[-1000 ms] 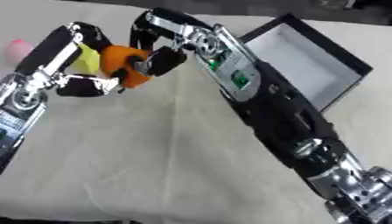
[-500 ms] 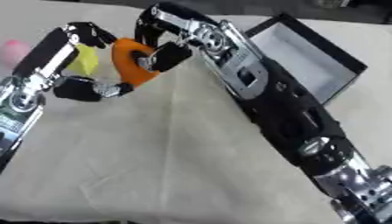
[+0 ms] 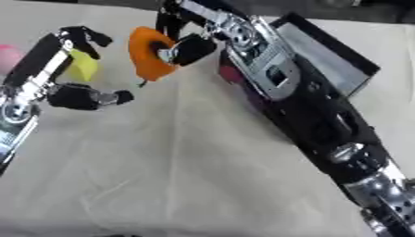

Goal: Pick up the objects with one hand, pass them to the other hand, and then place them into the box on the other side of the table.

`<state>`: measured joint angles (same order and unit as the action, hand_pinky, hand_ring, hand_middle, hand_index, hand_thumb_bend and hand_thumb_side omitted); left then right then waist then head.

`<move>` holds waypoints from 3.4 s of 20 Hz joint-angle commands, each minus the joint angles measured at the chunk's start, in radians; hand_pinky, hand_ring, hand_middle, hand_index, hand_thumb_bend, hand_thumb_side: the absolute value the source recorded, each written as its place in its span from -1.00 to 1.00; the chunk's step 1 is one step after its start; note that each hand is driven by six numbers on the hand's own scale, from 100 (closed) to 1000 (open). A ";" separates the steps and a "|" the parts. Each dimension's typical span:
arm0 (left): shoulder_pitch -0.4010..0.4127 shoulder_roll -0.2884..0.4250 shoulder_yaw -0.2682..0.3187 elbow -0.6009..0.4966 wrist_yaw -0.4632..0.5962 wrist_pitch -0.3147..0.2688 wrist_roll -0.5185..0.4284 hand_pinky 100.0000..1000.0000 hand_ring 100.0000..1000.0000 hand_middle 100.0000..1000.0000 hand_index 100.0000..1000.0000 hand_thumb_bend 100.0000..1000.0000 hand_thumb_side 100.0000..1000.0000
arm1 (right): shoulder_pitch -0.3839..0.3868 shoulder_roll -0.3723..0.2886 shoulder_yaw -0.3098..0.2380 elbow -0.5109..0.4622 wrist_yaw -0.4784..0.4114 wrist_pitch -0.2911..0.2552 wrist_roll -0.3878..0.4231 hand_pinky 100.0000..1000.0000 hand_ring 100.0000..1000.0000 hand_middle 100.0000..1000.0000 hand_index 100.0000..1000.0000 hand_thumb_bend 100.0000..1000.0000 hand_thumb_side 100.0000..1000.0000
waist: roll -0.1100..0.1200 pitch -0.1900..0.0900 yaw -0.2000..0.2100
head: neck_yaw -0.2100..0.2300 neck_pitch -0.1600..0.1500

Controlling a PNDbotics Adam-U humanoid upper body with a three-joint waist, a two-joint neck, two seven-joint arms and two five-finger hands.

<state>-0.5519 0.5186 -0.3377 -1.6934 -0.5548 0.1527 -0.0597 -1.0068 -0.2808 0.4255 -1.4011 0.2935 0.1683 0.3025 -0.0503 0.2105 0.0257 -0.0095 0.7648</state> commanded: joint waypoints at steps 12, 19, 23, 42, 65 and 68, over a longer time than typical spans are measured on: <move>0.014 0.045 0.027 -0.032 0.020 0.017 0.014 0.45 0.10 0.30 0.54 0.46 -0.28 | 0.051 -0.221 -0.138 -0.054 -0.089 0.054 -0.108 0.58 -0.02 -0.38 -0.11 -0.89 -1.00 | 0.022 -0.027 -0.015 | -0.073 0.005; 0.026 0.056 0.038 -0.040 0.030 0.025 0.027 0.45 0.10 0.30 0.54 0.47 -0.28 | 0.082 -0.297 -0.183 -0.006 -0.110 0.060 -0.161 0.57 -0.02 -0.38 -0.10 -0.88 -1.00 | 0.030 -0.026 -0.019 | -0.096 0.005; 0.034 0.062 0.047 -0.045 0.035 0.030 0.038 0.45 0.09 0.30 0.54 0.47 -0.27 | 0.100 -0.323 -0.198 0.031 -0.096 0.055 -0.178 0.57 -0.01 -0.38 -0.11 -0.85 -1.00 | 0.032 -0.026 -0.019 | -0.107 0.005; 0.040 0.067 0.064 -0.056 0.049 0.039 0.061 0.44 0.08 0.29 0.54 0.48 -0.27 | 0.137 -0.333 -0.219 0.233 0.016 -0.017 -0.114 0.66 0.34 0.24 0.42 -0.76 -1.00 | 0.034 -0.023 -0.009 | -0.105 0.005; 0.054 0.106 0.101 -0.055 0.052 0.069 0.075 0.46 0.11 0.32 0.55 0.46 -0.25 | 0.156 -0.341 -0.248 0.147 -0.171 0.075 -0.260 0.75 0.59 0.62 0.70 -1.00 -0.25 | 0.043 -0.024 0.001 | 0.036 0.005; 0.057 0.141 0.119 -0.048 0.051 0.085 0.076 0.47 0.13 0.33 0.56 0.46 -0.25 | 0.158 -0.345 -0.254 0.127 -0.202 0.072 -0.270 0.74 0.57 0.60 0.69 -1.00 -0.35 | 0.046 -0.026 0.004 | 0.059 0.005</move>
<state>-0.4869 0.6169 -0.2400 -1.7304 -0.5029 0.2300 0.0144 -0.8349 -0.5928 0.1865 -1.2473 0.1080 0.2410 0.0402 -0.0186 0.2105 0.0289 0.0372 0.7720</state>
